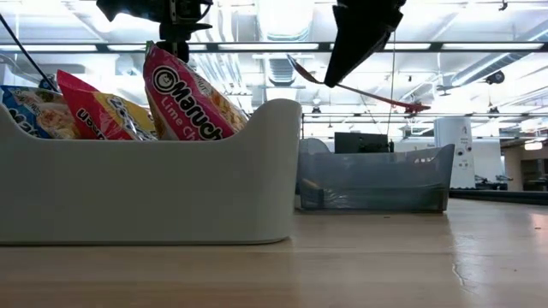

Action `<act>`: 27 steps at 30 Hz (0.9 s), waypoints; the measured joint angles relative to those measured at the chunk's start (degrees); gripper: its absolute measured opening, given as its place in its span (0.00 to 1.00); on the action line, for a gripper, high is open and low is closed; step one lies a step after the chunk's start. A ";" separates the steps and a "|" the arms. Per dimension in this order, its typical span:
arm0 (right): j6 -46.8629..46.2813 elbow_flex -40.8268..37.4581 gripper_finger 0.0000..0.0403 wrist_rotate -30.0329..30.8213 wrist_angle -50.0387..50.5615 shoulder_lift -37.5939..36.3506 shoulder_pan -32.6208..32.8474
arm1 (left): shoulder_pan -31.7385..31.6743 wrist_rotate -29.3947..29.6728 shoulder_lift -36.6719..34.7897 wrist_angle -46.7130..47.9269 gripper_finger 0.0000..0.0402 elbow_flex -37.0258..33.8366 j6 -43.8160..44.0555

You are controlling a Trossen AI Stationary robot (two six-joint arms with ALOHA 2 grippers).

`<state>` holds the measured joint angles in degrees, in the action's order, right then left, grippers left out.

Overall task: Pick & Place Food Item
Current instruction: Put the orange spoon into the black bin

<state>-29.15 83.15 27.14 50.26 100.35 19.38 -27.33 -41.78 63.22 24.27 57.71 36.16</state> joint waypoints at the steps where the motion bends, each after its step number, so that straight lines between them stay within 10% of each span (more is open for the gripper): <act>1: -0.61 0.00 0.02 0.02 0.45 -0.10 -0.27 | 0.00 0.00 0.00 0.00 0.38 0.00 0.00; 27: -6.47 -0.64 0.02 -13.87 4.99 -0.37 -9.65 | 0.00 0.00 0.00 0.01 0.38 0.00 -0.20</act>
<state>-35.62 82.51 13.27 55.26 99.98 9.73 -27.33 -41.78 63.22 24.28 57.71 35.97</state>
